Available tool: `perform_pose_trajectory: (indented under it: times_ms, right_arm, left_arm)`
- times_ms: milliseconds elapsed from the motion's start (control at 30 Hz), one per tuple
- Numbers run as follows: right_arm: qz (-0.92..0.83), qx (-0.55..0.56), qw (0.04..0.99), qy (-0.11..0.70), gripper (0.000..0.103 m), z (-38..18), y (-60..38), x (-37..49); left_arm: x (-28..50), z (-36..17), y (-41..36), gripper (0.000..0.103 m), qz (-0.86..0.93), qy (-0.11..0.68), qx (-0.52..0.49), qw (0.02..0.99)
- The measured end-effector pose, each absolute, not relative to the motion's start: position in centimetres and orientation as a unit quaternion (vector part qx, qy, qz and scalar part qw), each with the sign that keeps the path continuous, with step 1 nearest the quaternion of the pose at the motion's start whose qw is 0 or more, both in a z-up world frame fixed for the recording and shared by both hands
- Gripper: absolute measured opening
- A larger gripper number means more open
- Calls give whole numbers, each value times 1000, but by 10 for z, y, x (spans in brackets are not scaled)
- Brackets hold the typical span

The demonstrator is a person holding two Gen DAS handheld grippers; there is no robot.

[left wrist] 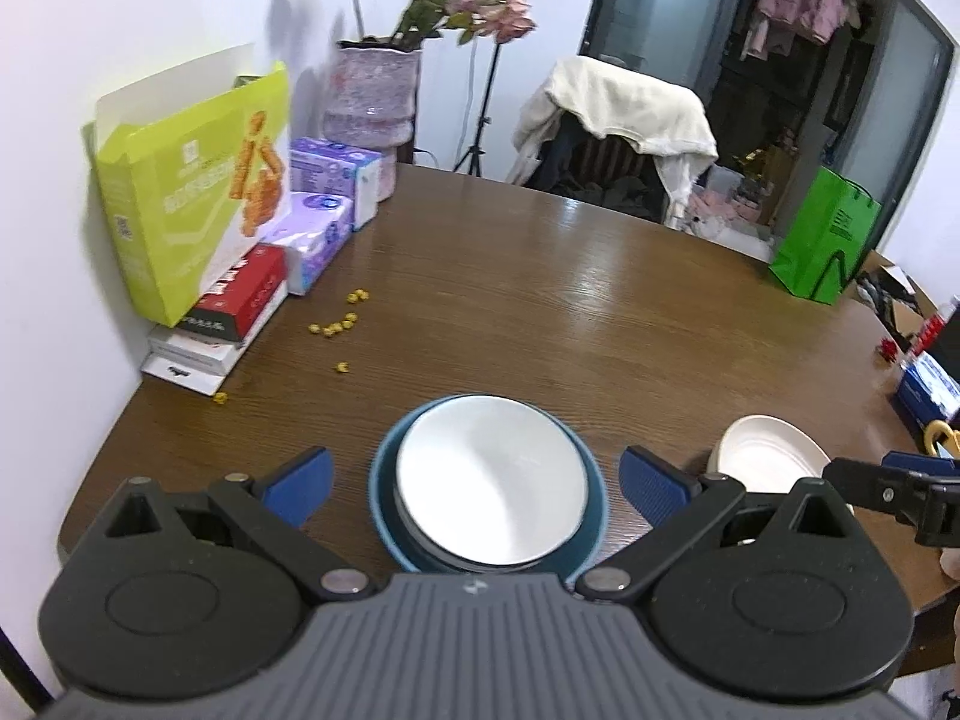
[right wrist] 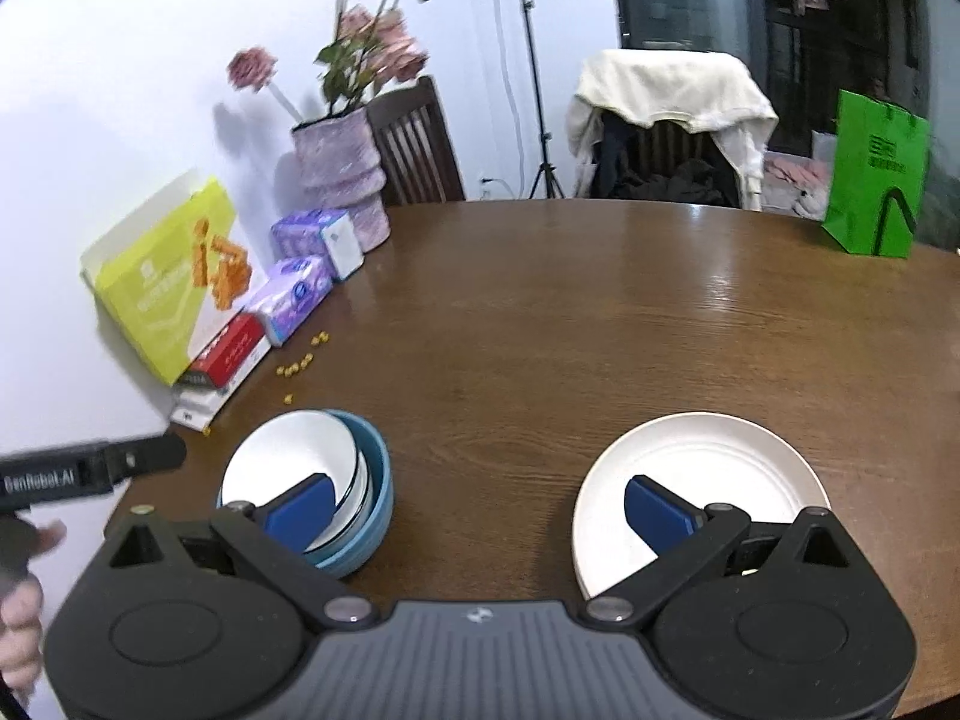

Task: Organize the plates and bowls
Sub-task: 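Move both open grippers onto the blue bowl rim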

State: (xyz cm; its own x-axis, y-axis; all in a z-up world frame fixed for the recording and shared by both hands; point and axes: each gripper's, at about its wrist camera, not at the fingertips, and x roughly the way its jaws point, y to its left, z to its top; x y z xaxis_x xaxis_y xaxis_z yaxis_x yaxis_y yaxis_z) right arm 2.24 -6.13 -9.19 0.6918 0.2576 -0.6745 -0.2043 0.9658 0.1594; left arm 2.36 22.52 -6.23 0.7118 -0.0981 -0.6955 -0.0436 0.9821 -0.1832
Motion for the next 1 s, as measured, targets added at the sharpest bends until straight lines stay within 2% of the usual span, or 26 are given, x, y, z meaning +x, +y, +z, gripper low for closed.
perform_pose_trajectory:
  times_ms: [433,667,1000]
  right_arm:
    - [120,49,912,389,103,-96,-78,27]
    - [164,97,889,417,103,-104,-76,41]
    - [186,96,873,441,103,-116,-46,52]
  left_arm:
    - [30,-64,203,103,-13,386,-85,919]
    - [29,-67,214,103,9,394,-91,914]
    - [33,-79,239,103,21,418,-101,902]
